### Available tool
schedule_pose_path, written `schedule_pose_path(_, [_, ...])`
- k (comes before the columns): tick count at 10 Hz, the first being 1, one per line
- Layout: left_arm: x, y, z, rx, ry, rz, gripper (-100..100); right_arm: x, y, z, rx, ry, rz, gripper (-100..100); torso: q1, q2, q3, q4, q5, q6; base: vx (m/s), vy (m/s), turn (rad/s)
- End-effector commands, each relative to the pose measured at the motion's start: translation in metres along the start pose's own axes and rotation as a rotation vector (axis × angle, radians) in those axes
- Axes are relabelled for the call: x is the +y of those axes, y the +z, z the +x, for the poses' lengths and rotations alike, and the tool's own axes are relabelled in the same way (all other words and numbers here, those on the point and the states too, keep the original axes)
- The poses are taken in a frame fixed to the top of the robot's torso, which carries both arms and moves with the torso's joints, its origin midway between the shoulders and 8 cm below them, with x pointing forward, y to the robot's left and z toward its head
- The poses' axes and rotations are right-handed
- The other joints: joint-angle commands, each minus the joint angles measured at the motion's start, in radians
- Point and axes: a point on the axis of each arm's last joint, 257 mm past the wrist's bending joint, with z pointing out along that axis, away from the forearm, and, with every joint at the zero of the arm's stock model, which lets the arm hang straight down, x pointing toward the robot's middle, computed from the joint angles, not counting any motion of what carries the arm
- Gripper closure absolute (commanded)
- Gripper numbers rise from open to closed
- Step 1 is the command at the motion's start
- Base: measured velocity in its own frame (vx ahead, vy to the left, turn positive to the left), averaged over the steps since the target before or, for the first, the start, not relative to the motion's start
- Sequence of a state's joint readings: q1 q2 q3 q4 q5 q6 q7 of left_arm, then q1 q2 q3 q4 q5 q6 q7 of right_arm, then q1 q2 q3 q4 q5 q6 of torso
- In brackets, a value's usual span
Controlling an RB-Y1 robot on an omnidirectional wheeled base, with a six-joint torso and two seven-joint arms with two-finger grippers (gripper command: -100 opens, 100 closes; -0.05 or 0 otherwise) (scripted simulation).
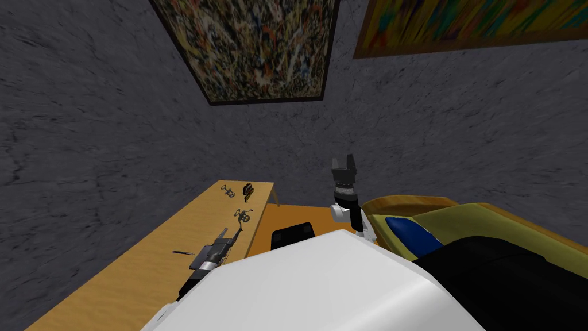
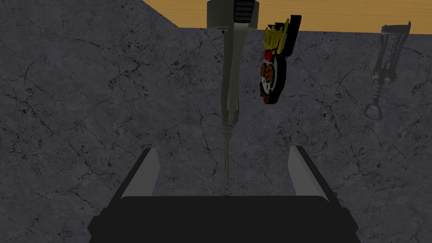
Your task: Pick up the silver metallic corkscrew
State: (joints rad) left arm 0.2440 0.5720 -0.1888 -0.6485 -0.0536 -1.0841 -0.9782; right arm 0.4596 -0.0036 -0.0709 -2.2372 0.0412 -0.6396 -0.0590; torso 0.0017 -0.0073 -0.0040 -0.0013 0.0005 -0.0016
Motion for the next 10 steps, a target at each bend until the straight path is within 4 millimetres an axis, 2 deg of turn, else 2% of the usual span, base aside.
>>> schedule_pose_path(1, [0.006,-0.009,0.009,0.019,0.023,-0.018,-100,0.0,0.0,0.0,0.0,0.0,0.0,0,0.0,0.0,0.0,0.0,0.0,0.0,0.065,0.017,-0.214])
schedule_pose_path(2, [0.008,-0.012,0.013,0.027,0.032,-0.026,-100,0.0,0.0,0.0,0.0,0.0,0.0,0,0.0,-0.001,0.0,0.0,0.0,0.0,0.073,0.018,-0.296])
schedule_pose_path(7, [0.009,-0.017,0.02,0.038,0.041,-0.039,-100,0.0,0.0,0.0,0.0,0.0,0.0,0,0.0,0.001,0.0,0.0,0.0,-0.001,0.038,0.016,-0.106])
schedule_pose_path(8, [0.009,-0.017,0.02,0.038,0.042,-0.04,0,0.0,0.0,0.0,0.0,0.0,0.0,0,-0.001,0.002,0.001,0.0,0.0,-0.001,0.0,0.0,0.0])
schedule_pose_path(9, [-0.007,0.004,0.019,0.012,0.043,-0.054,-100,0.0,0.0,0.0,0.0,0.0,0.0,0,-0.001,0.003,0.002,0.0,0.0,-0.001,-0.057,0.084,-0.12])
schedule_pose_path(10, [-0.004,0.001,0.025,0.031,0.041,-0.065,-100,0.0,0.0,0.0,0.0,0.0,0.0,0,0.003,0.006,0.003,0.001,0.001,0.0,-0.07,0.116,-0.107])
